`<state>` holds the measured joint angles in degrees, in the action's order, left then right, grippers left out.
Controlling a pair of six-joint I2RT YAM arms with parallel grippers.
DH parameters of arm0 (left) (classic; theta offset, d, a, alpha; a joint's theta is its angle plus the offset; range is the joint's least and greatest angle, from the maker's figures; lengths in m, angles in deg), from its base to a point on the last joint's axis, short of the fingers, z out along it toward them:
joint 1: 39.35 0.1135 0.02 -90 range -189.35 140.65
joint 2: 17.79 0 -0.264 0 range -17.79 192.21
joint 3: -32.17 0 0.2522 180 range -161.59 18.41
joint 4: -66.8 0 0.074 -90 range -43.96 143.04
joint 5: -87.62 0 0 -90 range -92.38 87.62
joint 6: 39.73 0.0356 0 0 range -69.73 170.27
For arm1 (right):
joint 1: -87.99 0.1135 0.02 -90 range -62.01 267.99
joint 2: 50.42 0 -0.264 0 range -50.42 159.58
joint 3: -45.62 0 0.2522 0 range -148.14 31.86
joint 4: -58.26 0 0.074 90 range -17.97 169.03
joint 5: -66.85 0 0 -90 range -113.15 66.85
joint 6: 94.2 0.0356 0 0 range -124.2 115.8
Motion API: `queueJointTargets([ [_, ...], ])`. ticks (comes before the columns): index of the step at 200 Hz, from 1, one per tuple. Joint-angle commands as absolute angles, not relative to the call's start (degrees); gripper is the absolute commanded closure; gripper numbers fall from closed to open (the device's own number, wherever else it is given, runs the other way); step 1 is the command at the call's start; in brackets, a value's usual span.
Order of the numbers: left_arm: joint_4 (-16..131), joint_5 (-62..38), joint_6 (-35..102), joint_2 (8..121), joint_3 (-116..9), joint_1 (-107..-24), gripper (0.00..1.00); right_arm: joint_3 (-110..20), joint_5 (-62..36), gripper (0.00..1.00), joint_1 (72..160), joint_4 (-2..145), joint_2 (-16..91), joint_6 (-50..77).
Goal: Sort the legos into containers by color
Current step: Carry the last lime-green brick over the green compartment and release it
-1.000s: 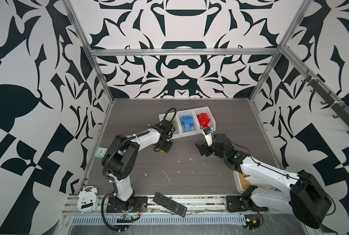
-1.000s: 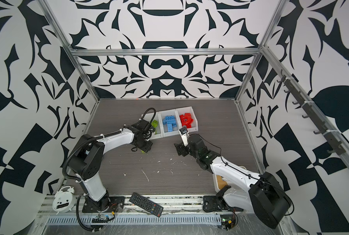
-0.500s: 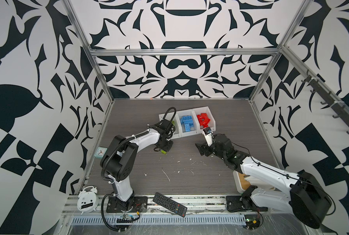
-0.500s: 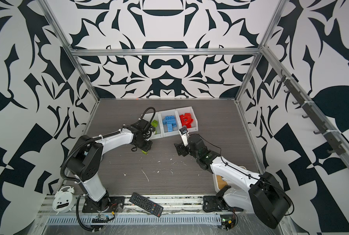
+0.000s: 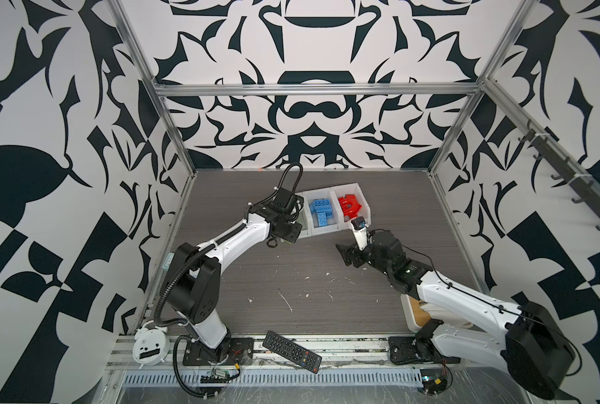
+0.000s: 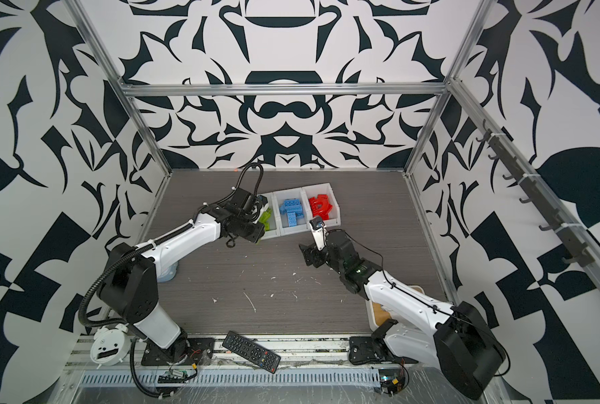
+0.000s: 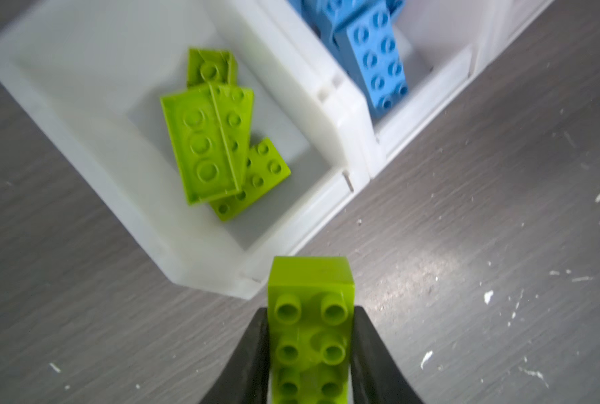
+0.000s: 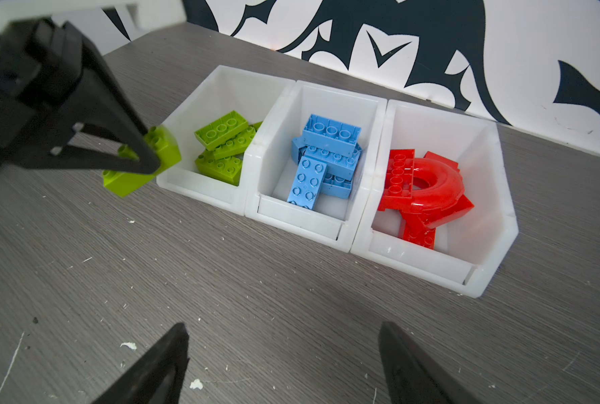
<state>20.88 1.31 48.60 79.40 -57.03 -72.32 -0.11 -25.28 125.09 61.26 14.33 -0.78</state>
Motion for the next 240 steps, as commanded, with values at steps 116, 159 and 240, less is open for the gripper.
queueJointTargets([
  [116, 21.9, 2.2, 49.2, 95.0, -74.5, -67.9, 0.66, -0.1, -25.3, 0.12, 124.9, 59.3, 10.9, -0.5],
  [159, 24.2, -0.3, 50.1, 95.7, -74.9, -67.5, 0.49, 0.1, -26.8, 0.11, 124.9, 58.8, 9.6, -0.6],
  [240, 42.7, 9.4, 47.2, 72.5, -50.0, -65.0, 0.11, 1.4, -42.2, 0.05, 121.8, 62.1, 3.8, -1.0],
])
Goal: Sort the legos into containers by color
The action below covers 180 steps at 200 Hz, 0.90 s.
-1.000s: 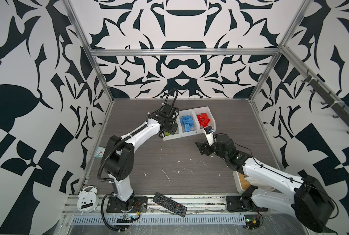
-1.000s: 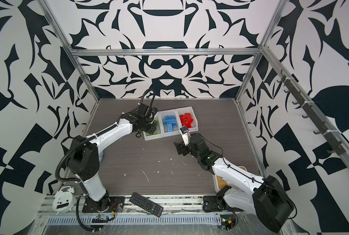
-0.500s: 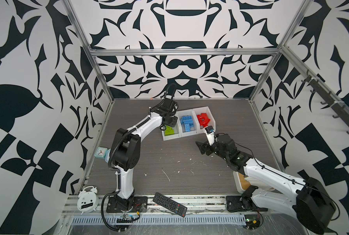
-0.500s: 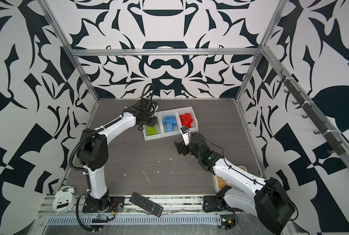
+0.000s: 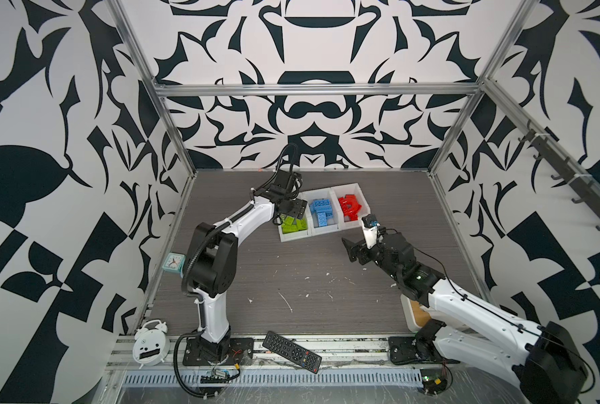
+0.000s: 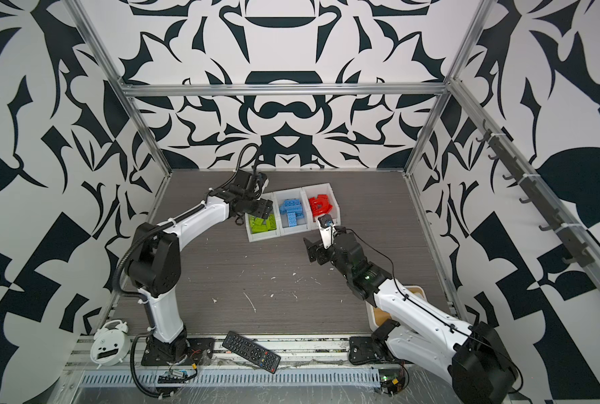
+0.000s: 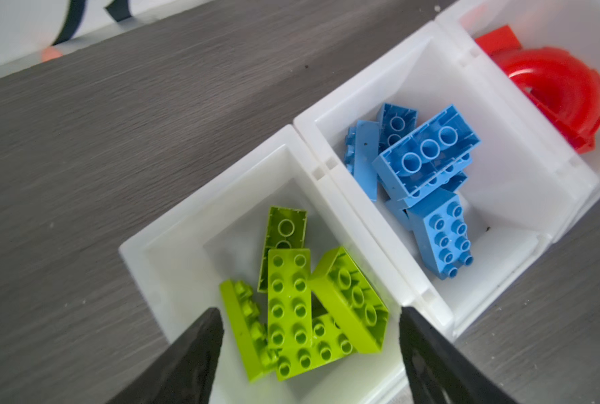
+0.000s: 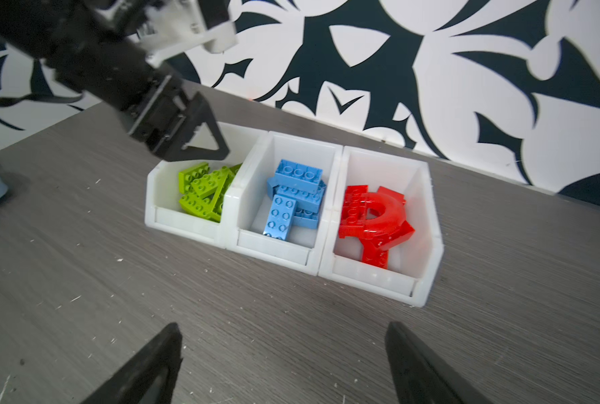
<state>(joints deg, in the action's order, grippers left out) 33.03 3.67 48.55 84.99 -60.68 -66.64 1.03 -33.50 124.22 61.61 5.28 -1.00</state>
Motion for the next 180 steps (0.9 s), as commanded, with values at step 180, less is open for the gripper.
queueJointTargets([
  [180, 117.9, 24.4, 55.5, 62.6, 6.7, -53.4, 0.0, 11.1, -46.2, 0.0, 102.3, 31.6, 25.2, -7.0],
])
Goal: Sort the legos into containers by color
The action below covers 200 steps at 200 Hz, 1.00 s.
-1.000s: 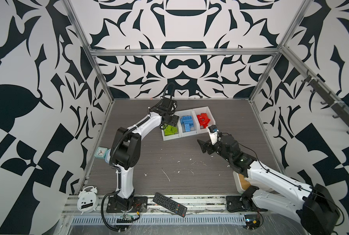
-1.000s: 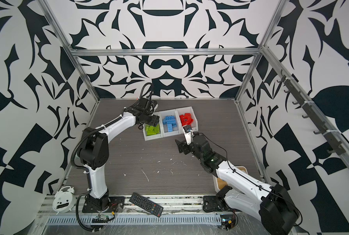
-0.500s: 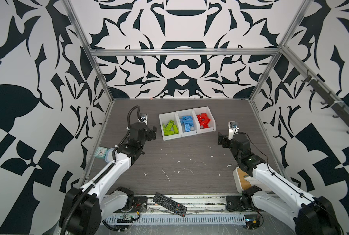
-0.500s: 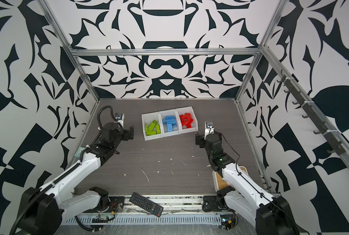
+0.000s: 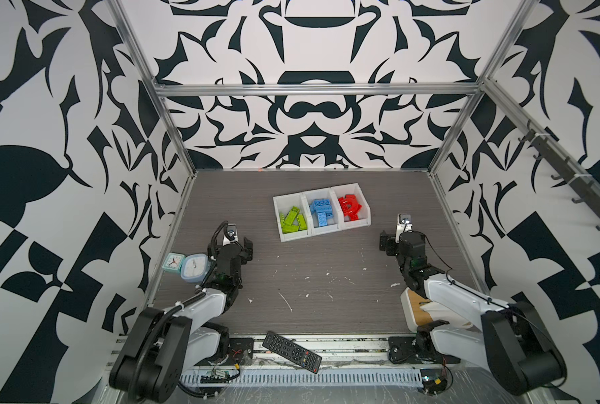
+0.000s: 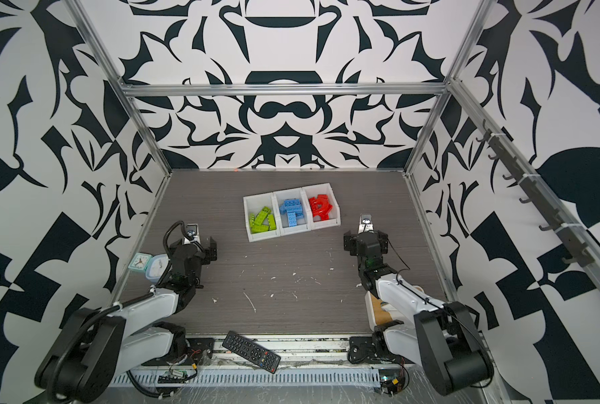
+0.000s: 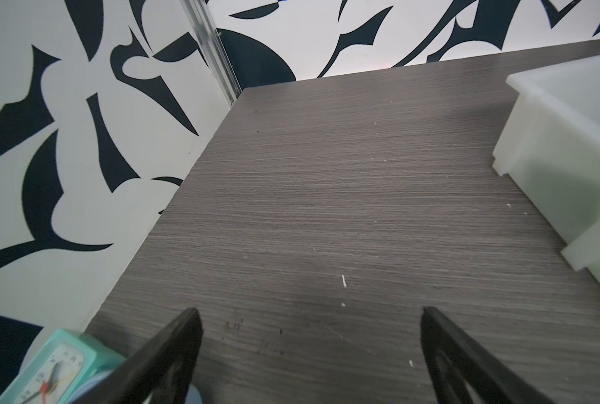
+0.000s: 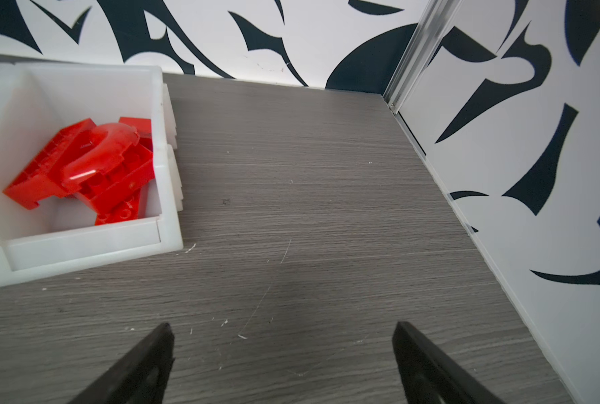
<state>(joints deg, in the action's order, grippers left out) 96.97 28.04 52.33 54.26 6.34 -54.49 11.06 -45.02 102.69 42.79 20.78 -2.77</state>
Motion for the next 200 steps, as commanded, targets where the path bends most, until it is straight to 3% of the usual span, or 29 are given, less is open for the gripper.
queueJointTargets([
  [1, 118.9, 24.1, 55.5, 63.6, 6.7, -53.4, 0.0, 11.0, -46.3, 0.0, 102.3, 31.4, 25.5, -7.0],
  [27, 127.2, 19.0, 56.1, 73.7, 5.4, -51.1, 0.0, 15.5, -46.5, 0.0, 102.0, 15.1, 32.7, -9.9],
  [49, 122.5, 18.2, 54.3, 74.4, 3.2, -49.9, 0.0, 17.6, -45.3, 0.0, 100.7, 5.7, 38.8, -9.1],
  [81, 109.1, 13.8, 51.1, 72.2, -1.5, -46.4, 0.0, 13.1, -47.8, 0.0, 98.7, 15.1, 39.2, -4.8],
  [200, 109.6, 13.8, 50.9, 72.5, -1.6, -46.3, 0.0, 13.3, -48.2, 0.0, 98.5, 14.0, 39.7, -5.3],
])
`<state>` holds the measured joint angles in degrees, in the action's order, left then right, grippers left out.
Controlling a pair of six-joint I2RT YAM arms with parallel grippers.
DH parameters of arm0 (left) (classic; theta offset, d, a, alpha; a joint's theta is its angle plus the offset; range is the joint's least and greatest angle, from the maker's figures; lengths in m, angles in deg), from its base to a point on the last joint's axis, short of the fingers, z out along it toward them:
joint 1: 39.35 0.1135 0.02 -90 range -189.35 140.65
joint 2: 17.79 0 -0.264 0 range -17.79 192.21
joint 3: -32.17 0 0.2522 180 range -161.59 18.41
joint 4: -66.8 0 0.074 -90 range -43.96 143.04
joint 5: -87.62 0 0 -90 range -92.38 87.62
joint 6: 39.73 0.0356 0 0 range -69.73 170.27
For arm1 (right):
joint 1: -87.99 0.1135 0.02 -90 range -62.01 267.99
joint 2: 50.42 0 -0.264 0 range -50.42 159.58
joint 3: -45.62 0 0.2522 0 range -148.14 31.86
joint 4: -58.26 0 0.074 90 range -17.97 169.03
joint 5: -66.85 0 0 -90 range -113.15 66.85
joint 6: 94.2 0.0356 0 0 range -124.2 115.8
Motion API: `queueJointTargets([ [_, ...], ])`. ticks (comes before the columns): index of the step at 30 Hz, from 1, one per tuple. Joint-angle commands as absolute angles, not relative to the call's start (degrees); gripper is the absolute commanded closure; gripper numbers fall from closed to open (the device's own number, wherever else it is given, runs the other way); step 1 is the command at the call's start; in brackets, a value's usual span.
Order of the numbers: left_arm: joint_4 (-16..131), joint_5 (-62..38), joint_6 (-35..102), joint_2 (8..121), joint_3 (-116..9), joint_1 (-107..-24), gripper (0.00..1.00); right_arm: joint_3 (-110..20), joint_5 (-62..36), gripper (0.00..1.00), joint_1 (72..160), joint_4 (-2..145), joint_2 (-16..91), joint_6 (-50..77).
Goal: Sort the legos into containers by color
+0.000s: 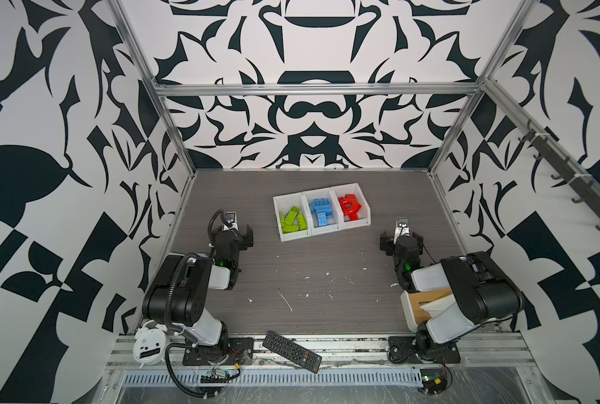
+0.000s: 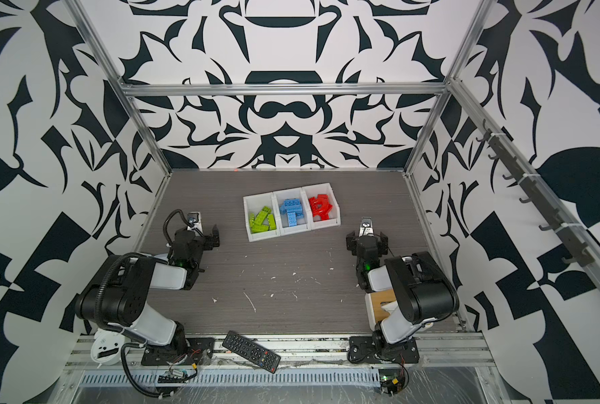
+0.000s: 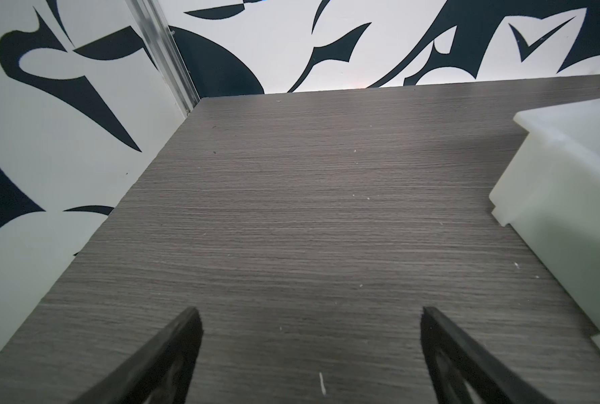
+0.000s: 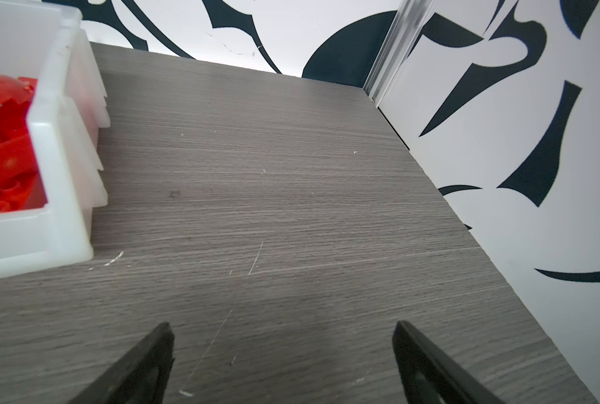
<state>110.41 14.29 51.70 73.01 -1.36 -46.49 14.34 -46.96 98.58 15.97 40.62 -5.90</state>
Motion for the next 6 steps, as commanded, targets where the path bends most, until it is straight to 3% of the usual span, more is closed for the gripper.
queueJointTargets([
  [1, 109.6, 13.8, 50.9, 72.5, -1.6, -46.3, 0.0, 13.3, -48.2, 0.0, 98.5, 14.0, 39.7, -5.3],
  [6, 108.3, 11.4, 49.5, 72.0, -1.9, -44.5, 0.0, 13.3, -48.2, 0.0, 98.5, 14.0, 39.7, -5.3],
])
